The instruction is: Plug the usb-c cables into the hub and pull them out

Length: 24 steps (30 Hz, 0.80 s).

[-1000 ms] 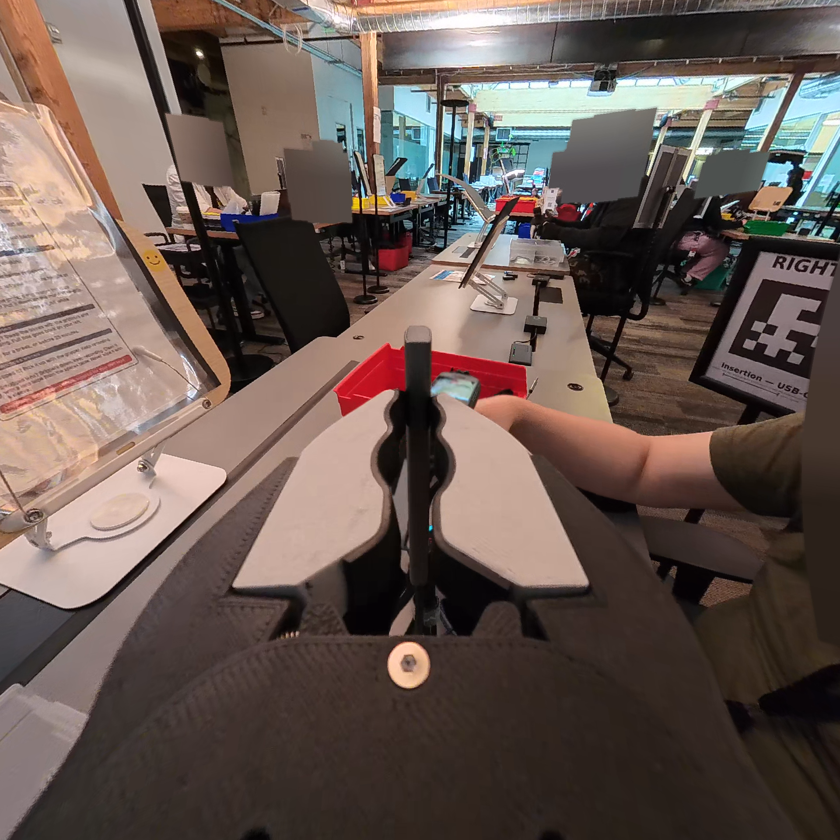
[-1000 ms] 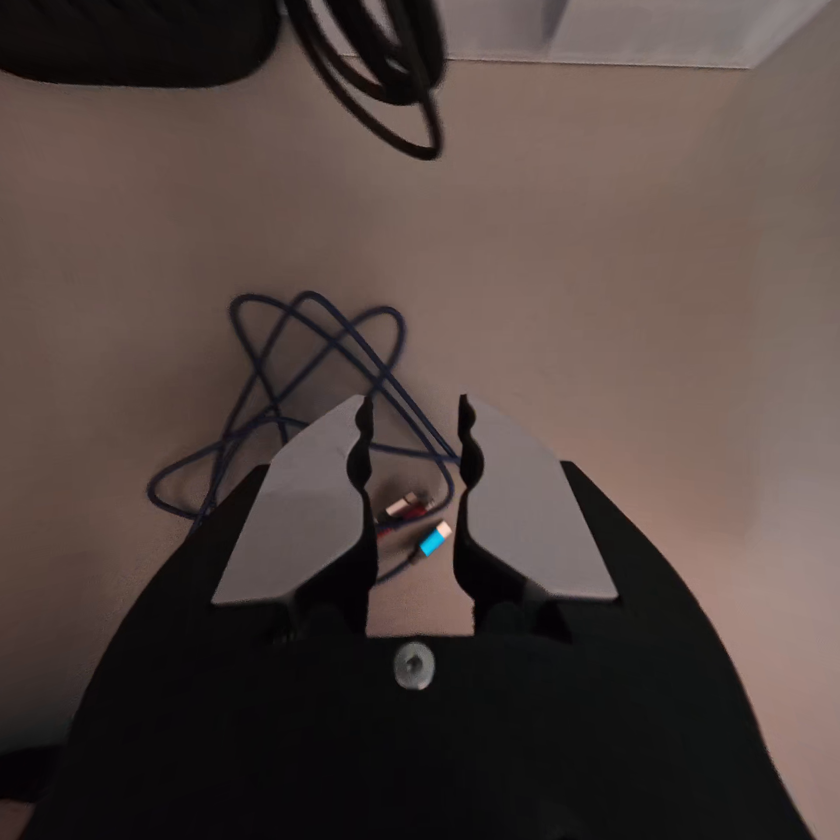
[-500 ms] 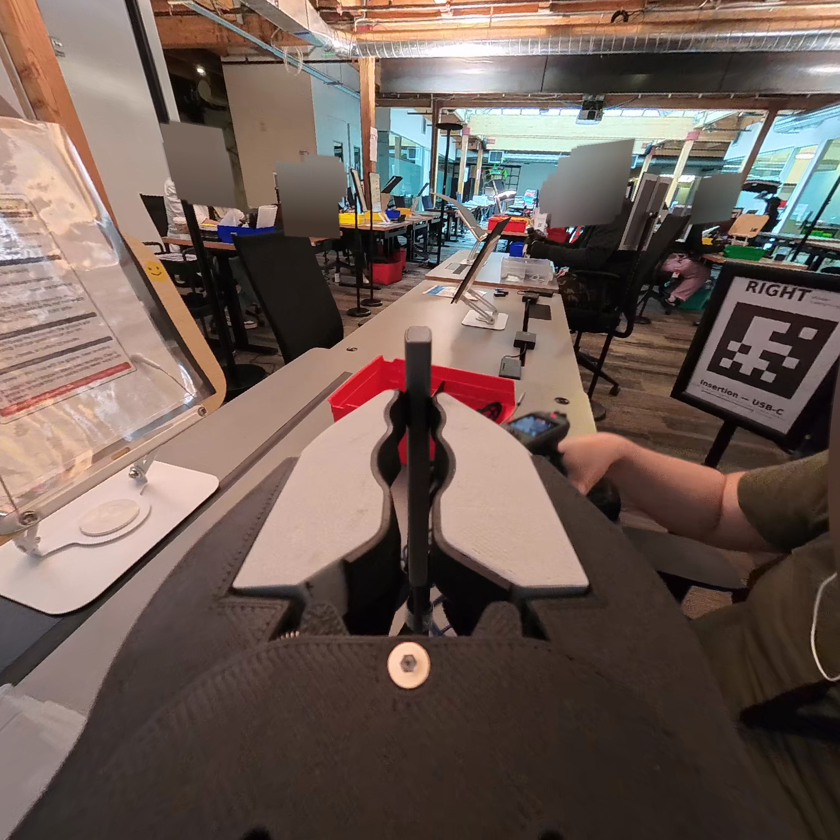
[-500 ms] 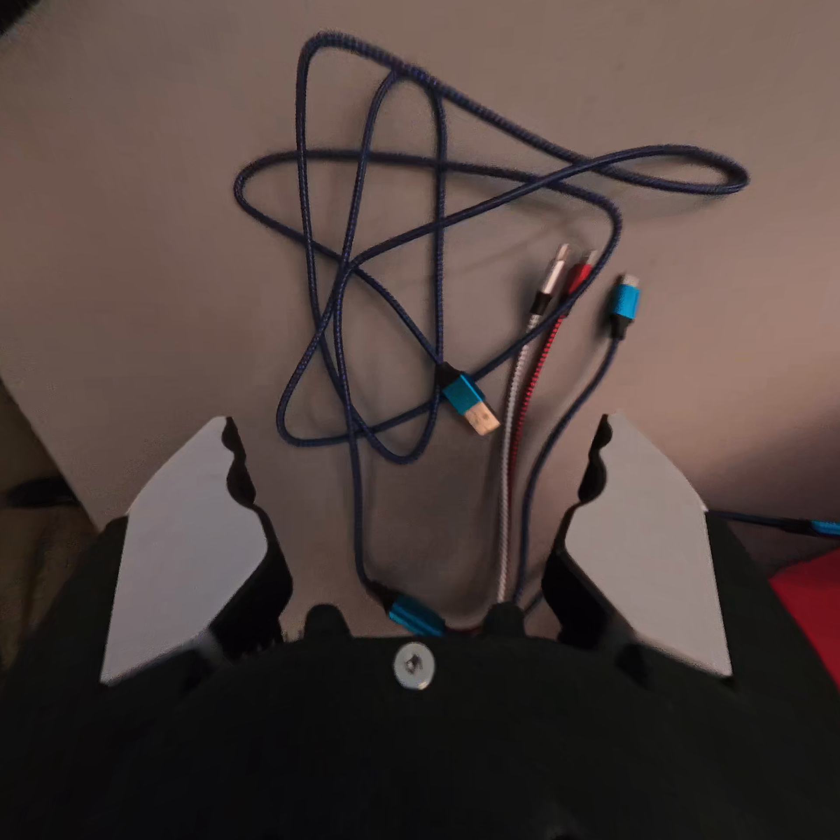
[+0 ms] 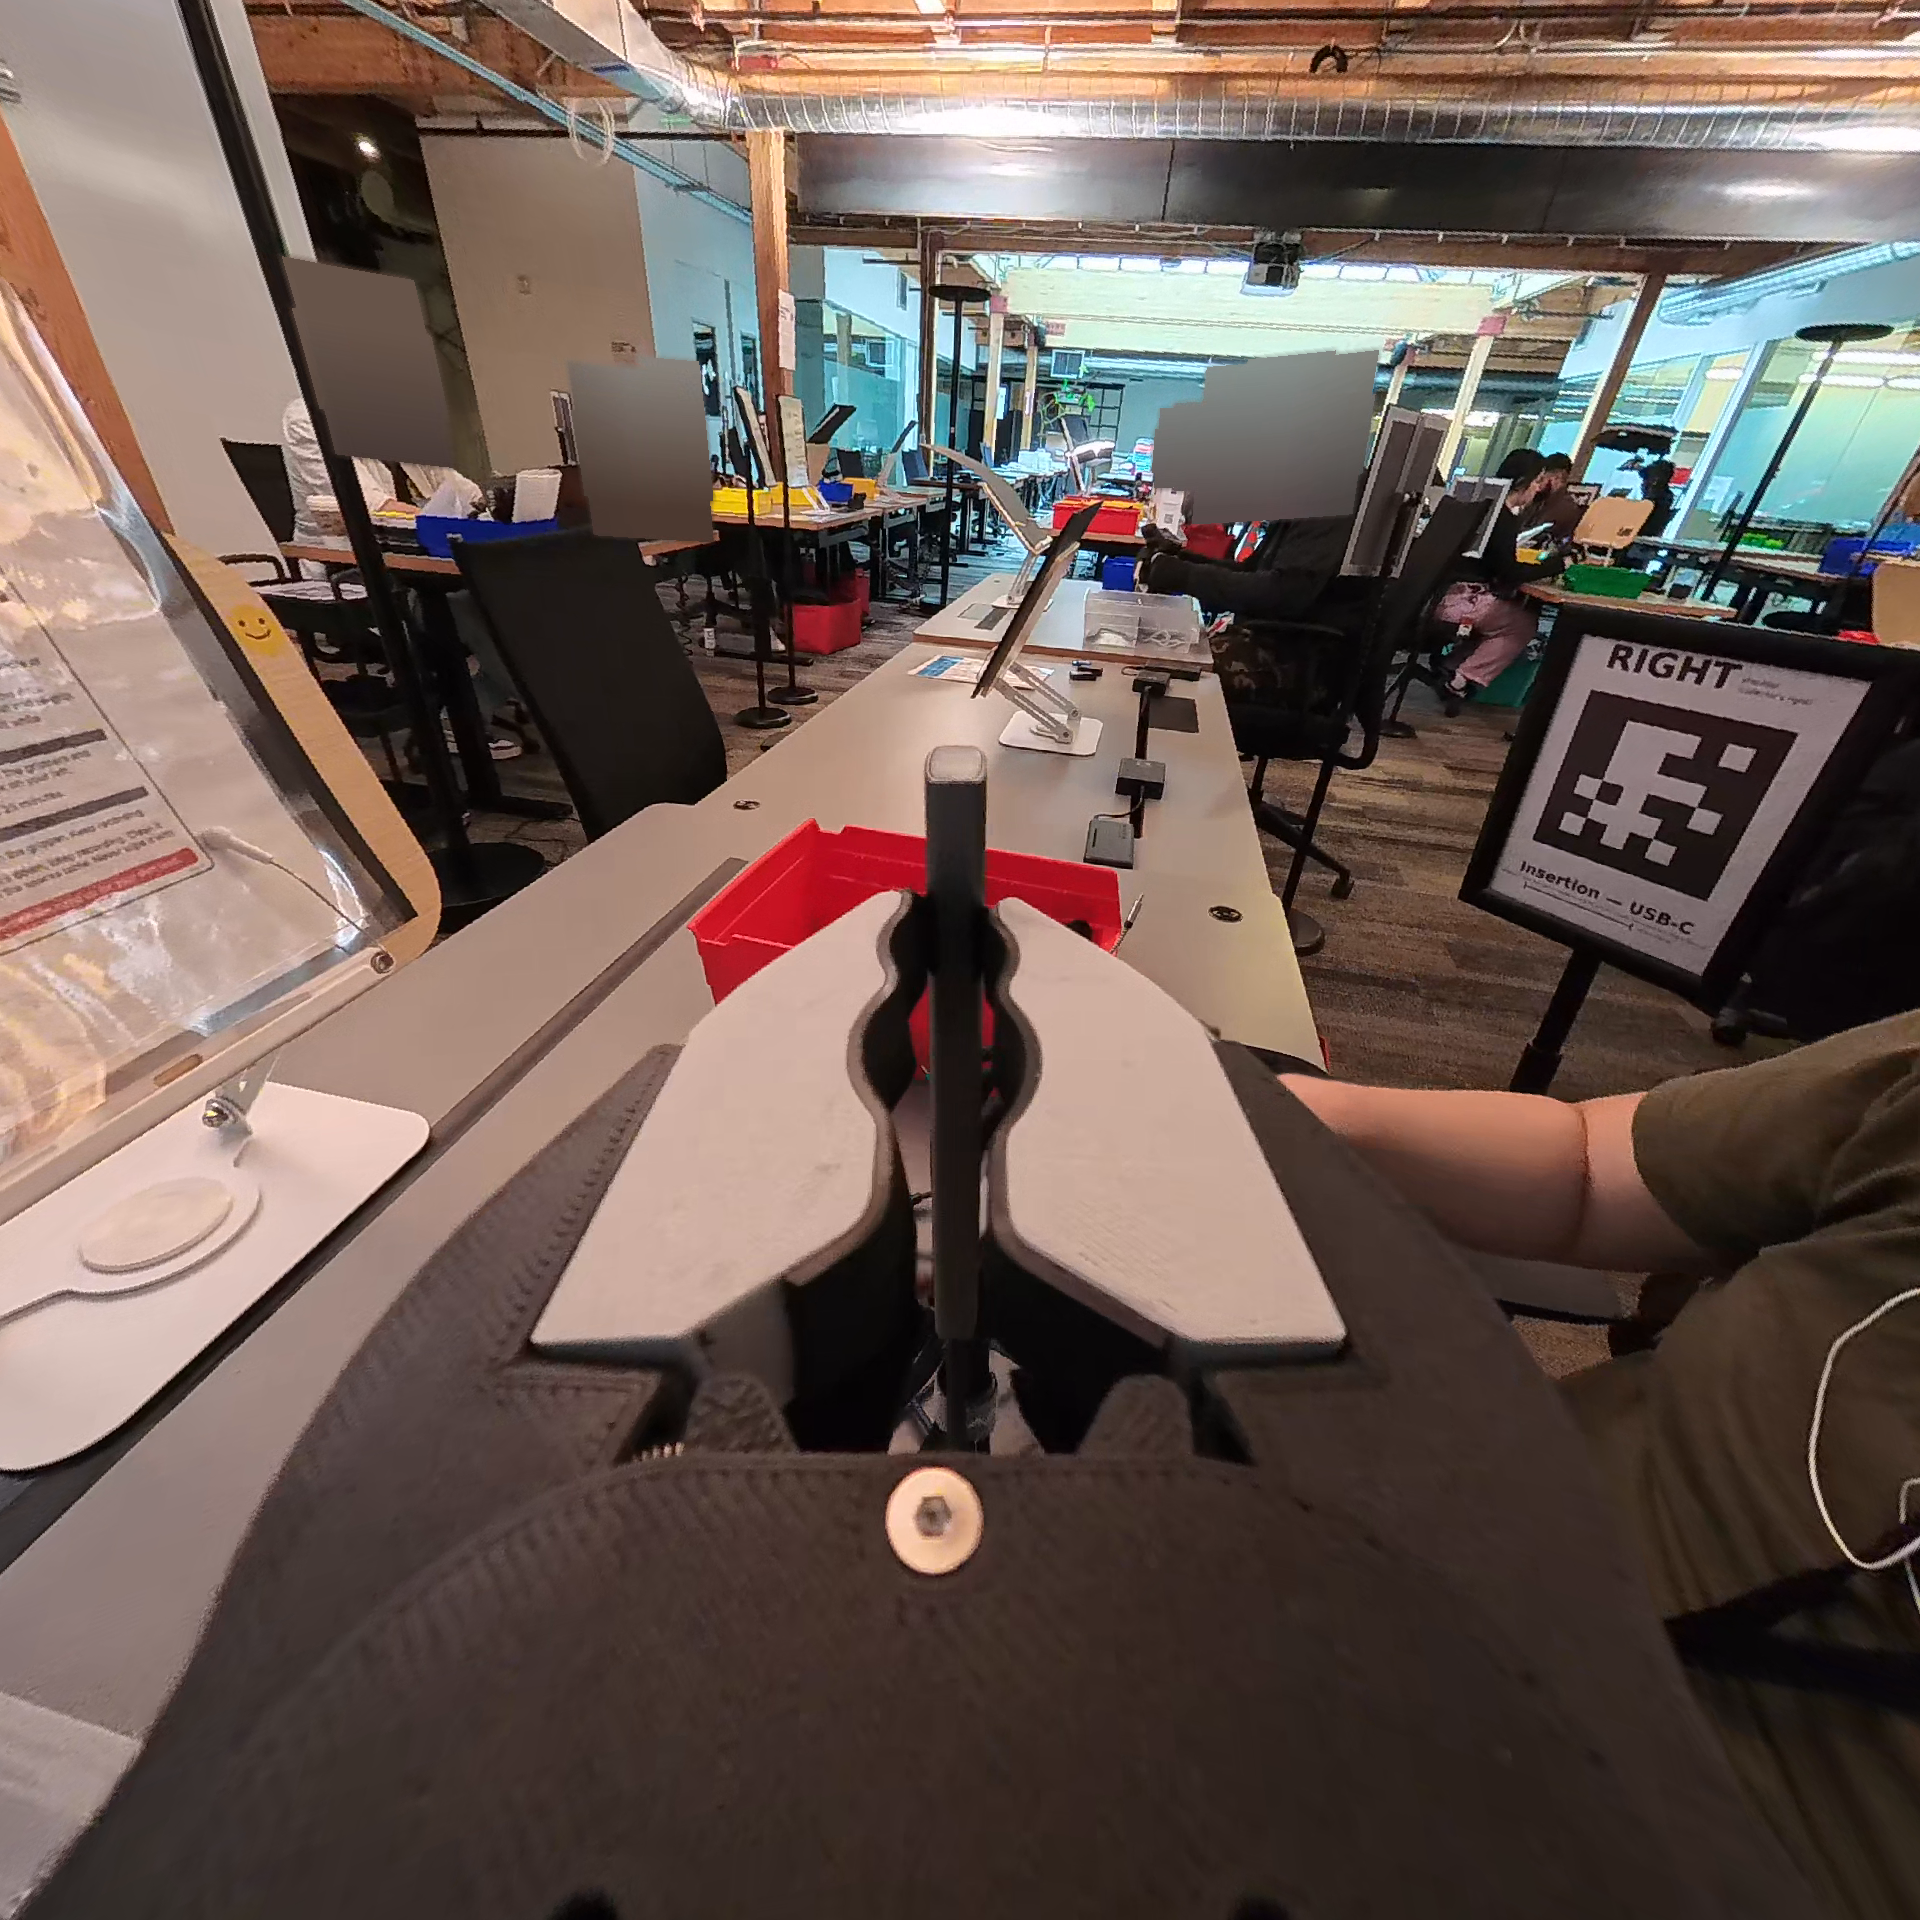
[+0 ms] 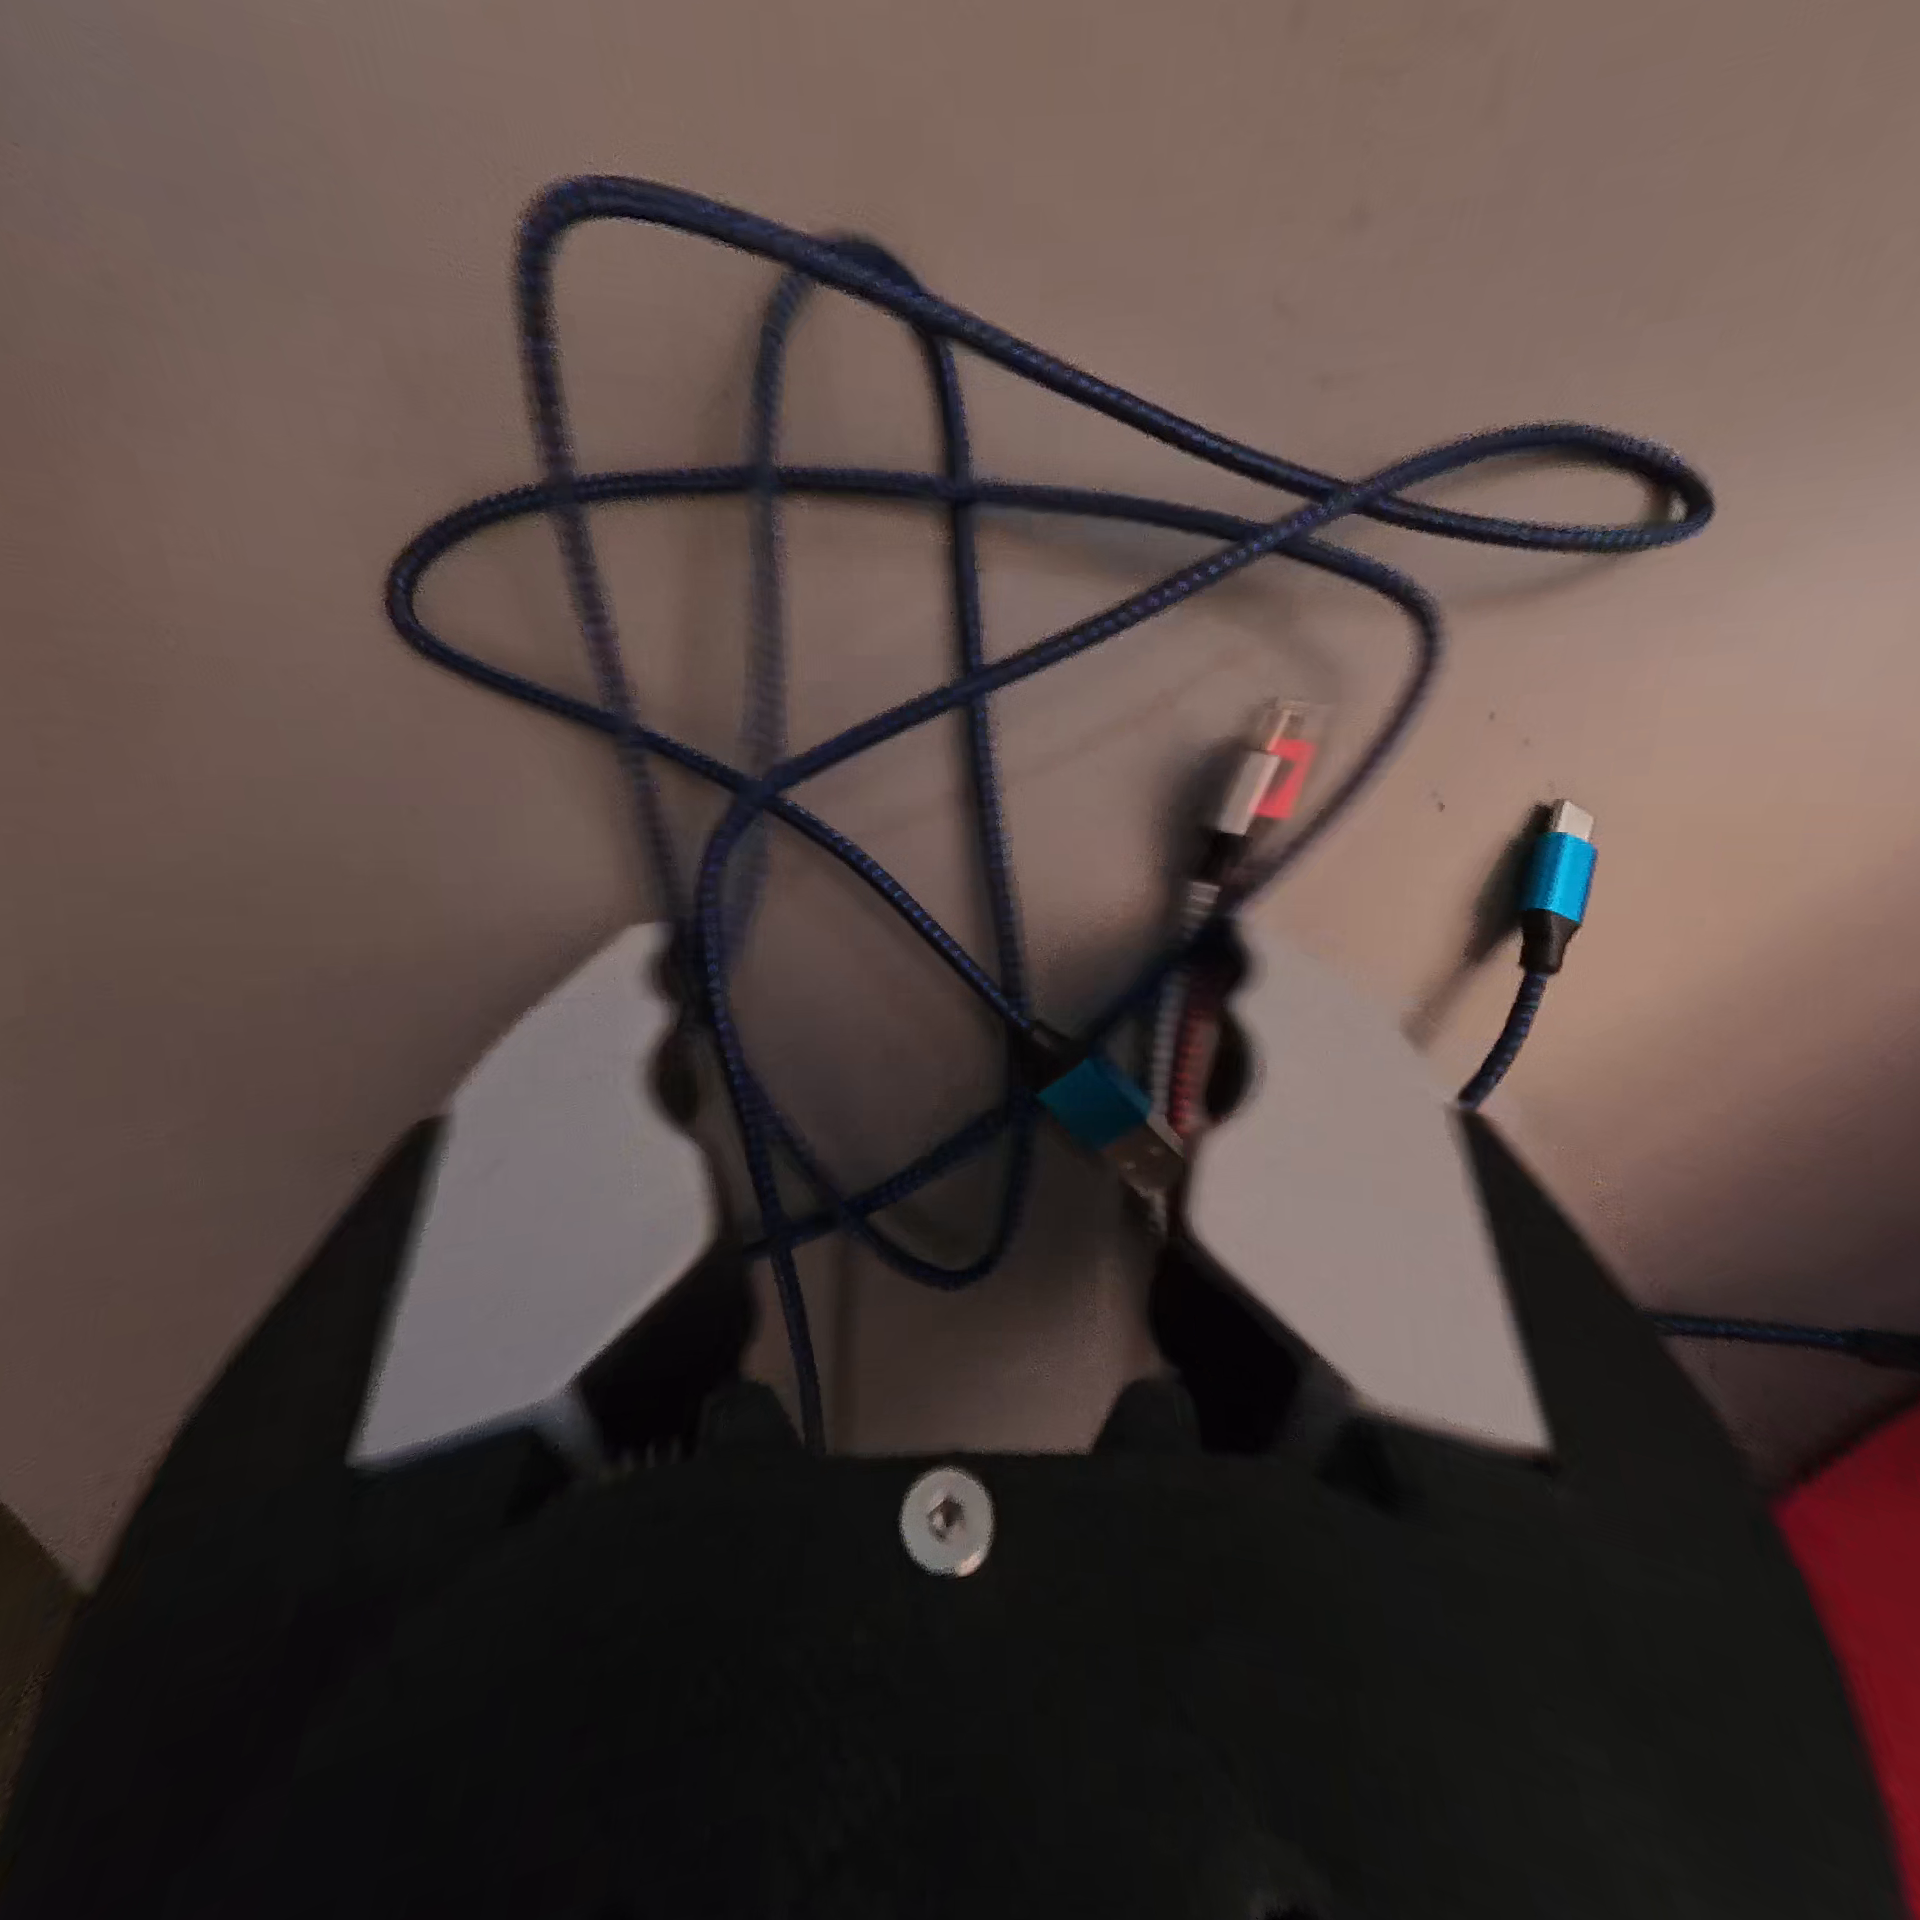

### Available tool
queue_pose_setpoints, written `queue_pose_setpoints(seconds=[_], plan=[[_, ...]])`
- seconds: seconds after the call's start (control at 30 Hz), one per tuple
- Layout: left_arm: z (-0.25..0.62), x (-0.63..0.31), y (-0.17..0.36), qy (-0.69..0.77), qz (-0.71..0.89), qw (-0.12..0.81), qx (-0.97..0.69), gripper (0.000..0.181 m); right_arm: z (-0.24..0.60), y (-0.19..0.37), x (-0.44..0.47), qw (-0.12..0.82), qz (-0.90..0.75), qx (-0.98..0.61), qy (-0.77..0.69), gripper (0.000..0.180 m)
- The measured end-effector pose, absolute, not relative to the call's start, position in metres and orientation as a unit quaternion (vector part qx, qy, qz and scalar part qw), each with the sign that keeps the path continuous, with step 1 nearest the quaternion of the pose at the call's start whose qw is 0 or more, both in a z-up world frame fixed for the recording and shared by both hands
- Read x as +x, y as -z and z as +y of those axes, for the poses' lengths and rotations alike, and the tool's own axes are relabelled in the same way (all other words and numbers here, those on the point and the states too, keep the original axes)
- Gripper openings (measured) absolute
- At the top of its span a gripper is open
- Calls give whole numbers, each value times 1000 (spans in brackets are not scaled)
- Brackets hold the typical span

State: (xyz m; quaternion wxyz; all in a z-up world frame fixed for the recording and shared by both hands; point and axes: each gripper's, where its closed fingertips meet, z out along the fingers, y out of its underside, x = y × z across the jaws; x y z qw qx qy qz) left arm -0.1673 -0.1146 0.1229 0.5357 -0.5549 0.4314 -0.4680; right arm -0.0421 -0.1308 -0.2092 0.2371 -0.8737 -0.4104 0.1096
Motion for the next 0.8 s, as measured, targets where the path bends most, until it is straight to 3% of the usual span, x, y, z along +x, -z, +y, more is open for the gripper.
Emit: queue_pose_setpoints(seconds=[0.03,0.13,0.33,0.47,0.6,0.8], plan=[[-115,-168,-123,470,431,535,-554,10,-134,206,-46,247,-419,-865,-122,65],[-118,-169,-126,474,432,536,-549,9,-138,204,-53,263,-426,-853,-143,33],[-122,-172,-130,479,432,539,-542,9,-146,203,-55,261,-451,-841,-144,12],[-123,-175,-132,479,430,543,-539,9,-148,183,-60,290,-449,-828,-170,10],[-123,-180,-136,483,425,549,-534,9,-142,129,-61,352,-431,-802,-218,8],[-122,-191,-142,491,410,557,-529,9,-129,-5,-27,460,-398,-743,-279,9]])
